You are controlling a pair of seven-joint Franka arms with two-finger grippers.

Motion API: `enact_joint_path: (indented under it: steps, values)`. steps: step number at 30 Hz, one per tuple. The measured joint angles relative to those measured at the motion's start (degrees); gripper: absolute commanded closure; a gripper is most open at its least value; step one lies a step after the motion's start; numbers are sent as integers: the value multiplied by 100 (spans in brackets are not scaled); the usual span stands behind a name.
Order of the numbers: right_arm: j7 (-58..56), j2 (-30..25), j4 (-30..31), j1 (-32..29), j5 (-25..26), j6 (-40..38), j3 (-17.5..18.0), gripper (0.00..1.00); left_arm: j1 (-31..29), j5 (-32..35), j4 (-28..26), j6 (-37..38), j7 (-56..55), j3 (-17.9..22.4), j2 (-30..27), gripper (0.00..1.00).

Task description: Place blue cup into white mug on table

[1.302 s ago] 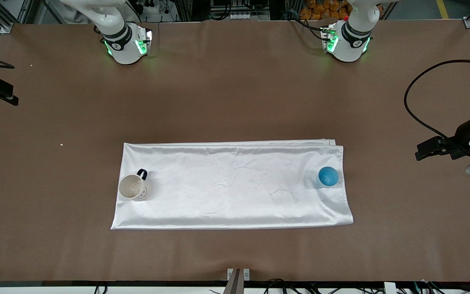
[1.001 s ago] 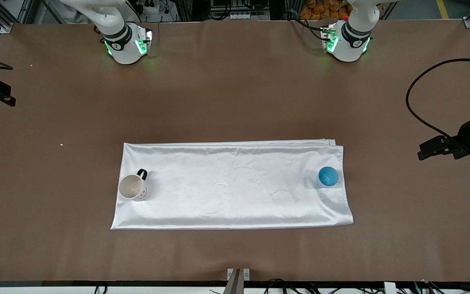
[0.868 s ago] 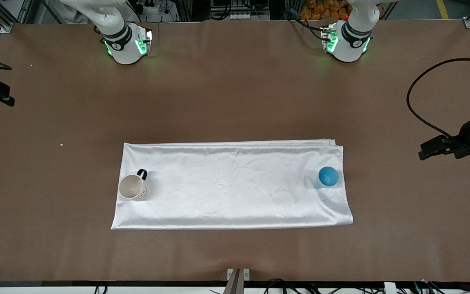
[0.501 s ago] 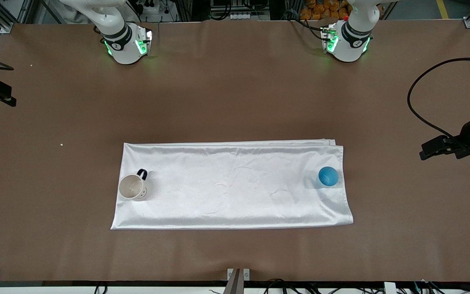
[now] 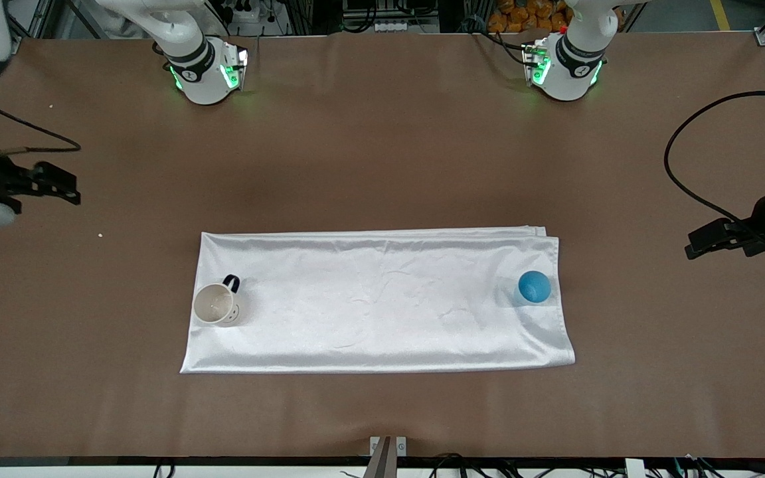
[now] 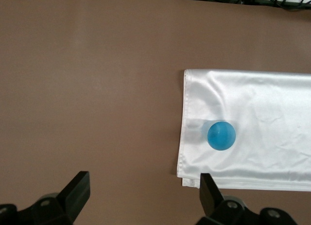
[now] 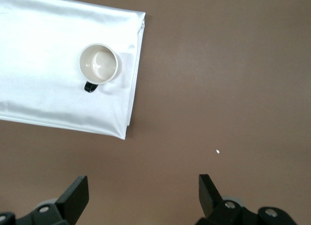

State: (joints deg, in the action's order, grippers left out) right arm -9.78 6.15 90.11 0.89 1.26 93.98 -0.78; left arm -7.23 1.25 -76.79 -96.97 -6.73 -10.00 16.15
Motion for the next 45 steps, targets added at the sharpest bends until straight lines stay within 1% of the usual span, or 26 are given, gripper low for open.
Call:
enact_joint_path:
  steps: [7,14,21,25,29,35,41,45]
  values:
    - [148,24,842,176,-23,1068,12,0,-151,0,2,-2,-37,1,-1,0]
    - [492,41,1555,401,-72,1971,21,0,-159,0,5,-3,-37,-11,-2,0]
    - [553,112,2316,558,-467,2896,24,0,-159,0,5,-6,-37,-11,-2,0]
    - [598,232,2624,713,-510,3396,26,0,-159,0,5,-35,-37,-11,-2,0]
    - [737,425,2792,886,-524,3779,28,0,-162,0,5,-91,-37,-10,-2,0]
    - [1000,772,2843,1111,-532,4269,29,0,-174,0,-2,-94,-37,-8,11,0]
    - [1058,1055,2843,1155,-533,4523,18,0,-98,0,-46,-100,-37,-61,141,0]
    - [1058,1176,2843,1142,-534,4597,-9,0,97,0,-65,-202,-51,-87,304,0]
